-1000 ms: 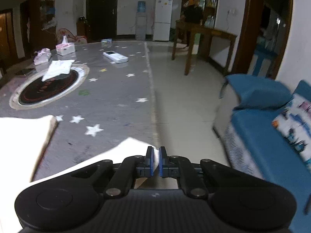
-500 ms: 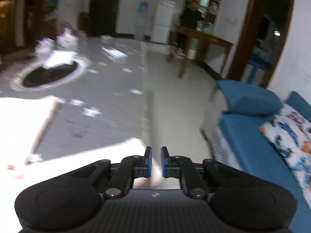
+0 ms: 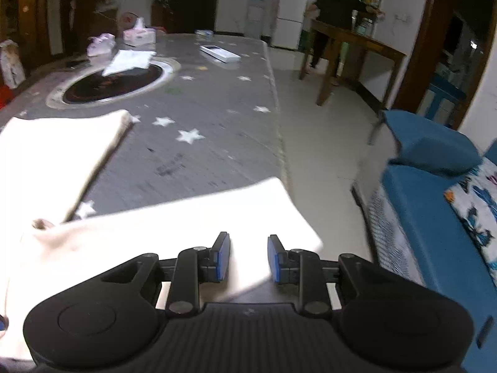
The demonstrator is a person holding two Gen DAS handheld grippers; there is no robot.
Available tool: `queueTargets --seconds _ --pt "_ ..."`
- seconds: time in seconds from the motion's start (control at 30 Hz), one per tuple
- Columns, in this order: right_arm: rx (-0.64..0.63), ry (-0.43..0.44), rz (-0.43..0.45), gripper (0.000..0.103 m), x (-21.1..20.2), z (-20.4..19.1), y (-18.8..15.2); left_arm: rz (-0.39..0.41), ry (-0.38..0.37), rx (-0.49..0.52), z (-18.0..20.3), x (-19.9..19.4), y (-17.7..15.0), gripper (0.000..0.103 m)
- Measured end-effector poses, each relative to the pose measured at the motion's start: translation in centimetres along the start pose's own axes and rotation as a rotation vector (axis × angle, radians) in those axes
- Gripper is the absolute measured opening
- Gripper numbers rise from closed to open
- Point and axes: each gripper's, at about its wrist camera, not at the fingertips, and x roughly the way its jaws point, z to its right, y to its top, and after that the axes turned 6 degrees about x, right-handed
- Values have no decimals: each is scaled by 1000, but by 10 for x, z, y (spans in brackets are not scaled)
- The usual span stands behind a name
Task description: Fold clothes
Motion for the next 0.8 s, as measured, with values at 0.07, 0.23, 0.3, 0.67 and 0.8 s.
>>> queueTargets --seconds 0.07,0.23,0.3,0.67,0.8 --pt "-3 -8 -3 25 -5 0 -1 -2 -16 7 2 0 -2 43" --pt "-11 -28 -12 25 -17 0 -4 5 -8 -16 -4 -8 -2 43" --pt "-17 -27 -14 25 -22 -1 -5 15 12 -15 -8 -16 -1 43" --pt "-238 392 12 25 -45 -105 4 32 240 -99 -69 -55 5 43" --pt "-293 410 -32 24 -34 -127 -2 25 342 -176 -105 -61 7 42"
